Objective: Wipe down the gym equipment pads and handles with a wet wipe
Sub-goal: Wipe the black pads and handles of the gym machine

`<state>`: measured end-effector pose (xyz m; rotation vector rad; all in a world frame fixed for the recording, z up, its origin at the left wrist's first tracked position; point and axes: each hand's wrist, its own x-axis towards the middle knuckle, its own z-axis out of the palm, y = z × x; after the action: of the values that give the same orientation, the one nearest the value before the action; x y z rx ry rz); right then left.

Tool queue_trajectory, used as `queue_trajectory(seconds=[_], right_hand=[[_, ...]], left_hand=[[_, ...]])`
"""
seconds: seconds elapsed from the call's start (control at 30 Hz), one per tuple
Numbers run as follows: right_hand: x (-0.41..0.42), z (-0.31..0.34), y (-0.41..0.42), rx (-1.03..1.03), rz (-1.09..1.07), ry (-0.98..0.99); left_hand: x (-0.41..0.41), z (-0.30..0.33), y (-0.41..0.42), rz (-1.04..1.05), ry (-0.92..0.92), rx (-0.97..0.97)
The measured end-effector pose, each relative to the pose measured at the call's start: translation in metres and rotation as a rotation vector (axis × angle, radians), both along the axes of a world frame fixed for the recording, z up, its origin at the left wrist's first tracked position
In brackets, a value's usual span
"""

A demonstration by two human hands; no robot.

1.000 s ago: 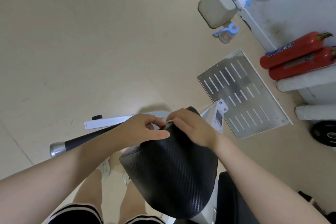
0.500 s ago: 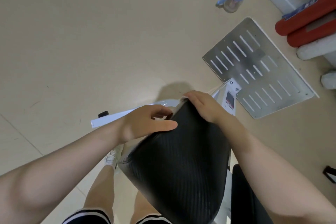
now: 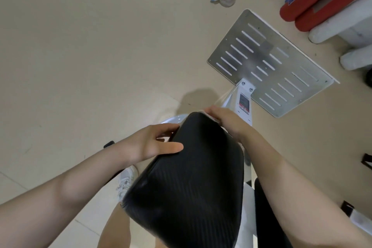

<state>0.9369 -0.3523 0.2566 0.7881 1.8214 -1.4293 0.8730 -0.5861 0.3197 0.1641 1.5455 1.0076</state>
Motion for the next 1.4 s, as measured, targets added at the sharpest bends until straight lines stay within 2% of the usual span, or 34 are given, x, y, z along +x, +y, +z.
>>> queue_trajectory(seconds=[0.13, 0.23, 0.37, 0.5, 0.67, 0.73, 0.83, 1.0, 1.23, 1.33, 1.4], right_hand=[[-0.015, -0.002, -0.008, -0.083, -0.037, -0.015], [0.004, -0.003, 0.001, -0.135, -0.159, -0.056], [0.048, 0.01, 0.02, -0.041, -0.283, -0.105], [0.085, 0.019, 0.024, -0.037, -0.455, -0.095], [0.073, 0.03, 0.009, 0.049, -0.352, -0.003], [0.068, 0.021, 0.003, 0.098, -0.333, 0.04], [0.076, 0.013, -0.002, 0.23, -0.485, 0.055], [0.123, 0.026, -0.024, 0.329, -0.658, -0.035], [0.172, 0.088, -0.108, 0.166, -0.871, -0.051], [0.178, 0.101, -0.127, 0.023, -1.038, -0.138], [0.177, 0.108, -0.13, -0.062, -1.099, -0.092]], left_hand=[[-0.001, 0.0, 0.002, -0.009, 0.001, -0.027], [0.0, 0.005, 0.008, -0.006, 0.046, -0.071], [-0.001, 0.015, 0.021, -0.109, 0.247, -0.17], [-0.002, 0.023, 0.034, -0.271, 0.452, -0.248], [0.004, 0.027, 0.041, -0.381, 0.602, -0.269], [0.006, 0.027, 0.038, -0.319, 0.563, -0.267], [0.01, 0.026, 0.029, -0.223, 0.498, -0.25], [0.018, 0.033, 0.024, -0.213, 0.547, -0.25], [0.031, 0.056, 0.007, -0.235, 0.605, -0.255], [0.041, 0.067, -0.007, -0.171, 0.523, -0.175], [0.048, 0.073, -0.018, -0.147, 0.475, -0.135]])
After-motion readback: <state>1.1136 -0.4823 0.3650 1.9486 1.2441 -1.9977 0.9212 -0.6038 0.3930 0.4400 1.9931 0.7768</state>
